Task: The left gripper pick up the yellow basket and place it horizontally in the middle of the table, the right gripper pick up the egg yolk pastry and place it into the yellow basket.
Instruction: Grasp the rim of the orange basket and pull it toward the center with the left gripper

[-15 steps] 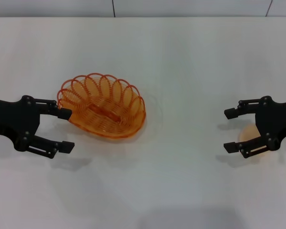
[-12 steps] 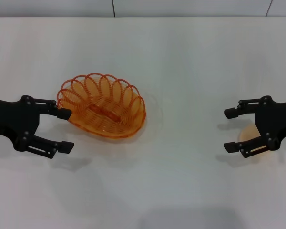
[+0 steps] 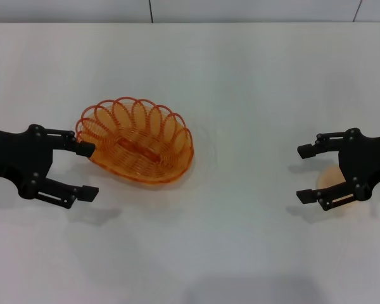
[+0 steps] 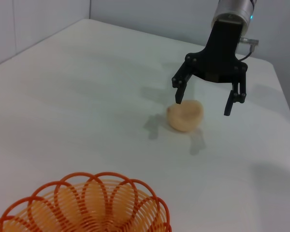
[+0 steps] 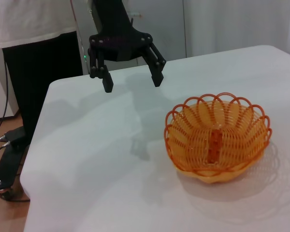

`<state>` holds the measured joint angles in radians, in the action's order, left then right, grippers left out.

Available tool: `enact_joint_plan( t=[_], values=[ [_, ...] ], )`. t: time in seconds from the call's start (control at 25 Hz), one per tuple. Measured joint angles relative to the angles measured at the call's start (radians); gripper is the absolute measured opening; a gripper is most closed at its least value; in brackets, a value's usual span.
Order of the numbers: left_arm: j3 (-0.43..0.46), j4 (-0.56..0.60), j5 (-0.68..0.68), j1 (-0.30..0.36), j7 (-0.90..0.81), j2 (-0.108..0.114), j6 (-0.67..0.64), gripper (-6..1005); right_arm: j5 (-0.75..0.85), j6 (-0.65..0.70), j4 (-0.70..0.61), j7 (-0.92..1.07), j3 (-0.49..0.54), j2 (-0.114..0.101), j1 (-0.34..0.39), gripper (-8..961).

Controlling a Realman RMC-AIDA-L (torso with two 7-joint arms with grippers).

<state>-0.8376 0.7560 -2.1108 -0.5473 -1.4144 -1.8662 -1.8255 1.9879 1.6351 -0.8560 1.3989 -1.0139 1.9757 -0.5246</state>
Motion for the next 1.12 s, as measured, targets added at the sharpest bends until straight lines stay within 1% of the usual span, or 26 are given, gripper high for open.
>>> enact_joint_plan(
  t=[0.12, 0.24, 0.4, 0.48, 0.64, 0.92, 1.04, 1.12],
  values=[
    [0.005, 0.005, 0.000, 0.000, -0.012, -0.001, -0.001, 872, -0.001, 0.000, 0.000, -0.003, 0.001, 0.000, 0.000, 870],
    [0.007, 0.058, 0.000, 0.007, -0.086, -0.012, -0.001, 872, -0.002, 0.000, -0.004, -0.003, 0.002, 0.000, 0.000, 870],
    [0.004, 0.206, -0.001, 0.039, -0.225, -0.045, -0.006, 871, -0.006, -0.001, -0.016, -0.005, 0.008, 0.002, 0.004, 869],
    [0.006, 0.313, -0.012, 0.063, -0.306, -0.067, -0.006, 871, -0.006, -0.001, -0.019, -0.006, 0.010, 0.002, 0.005, 869],
    [0.019, 0.444, -0.039, 0.088, -0.436, -0.088, 0.001, 870, -0.006, -0.002, -0.023, -0.021, 0.011, 0.010, 0.008, 869],
    [0.023, 0.523, -0.115, 0.074, -0.658, -0.090, 0.024, 869, -0.006, 0.003, -0.026, -0.032, 0.010, 0.021, 0.012, 869],
    [0.023, 0.540, -0.166, 0.055, -0.789, -0.085, 0.066, 869, -0.006, 0.004, -0.026, -0.032, 0.008, 0.023, 0.013, 869],
    [0.023, 0.544, -0.208, 0.037, -0.880, -0.077, 0.096, 868, -0.003, 0.003, -0.026, -0.032, 0.007, 0.024, 0.014, 869]
  ],
)
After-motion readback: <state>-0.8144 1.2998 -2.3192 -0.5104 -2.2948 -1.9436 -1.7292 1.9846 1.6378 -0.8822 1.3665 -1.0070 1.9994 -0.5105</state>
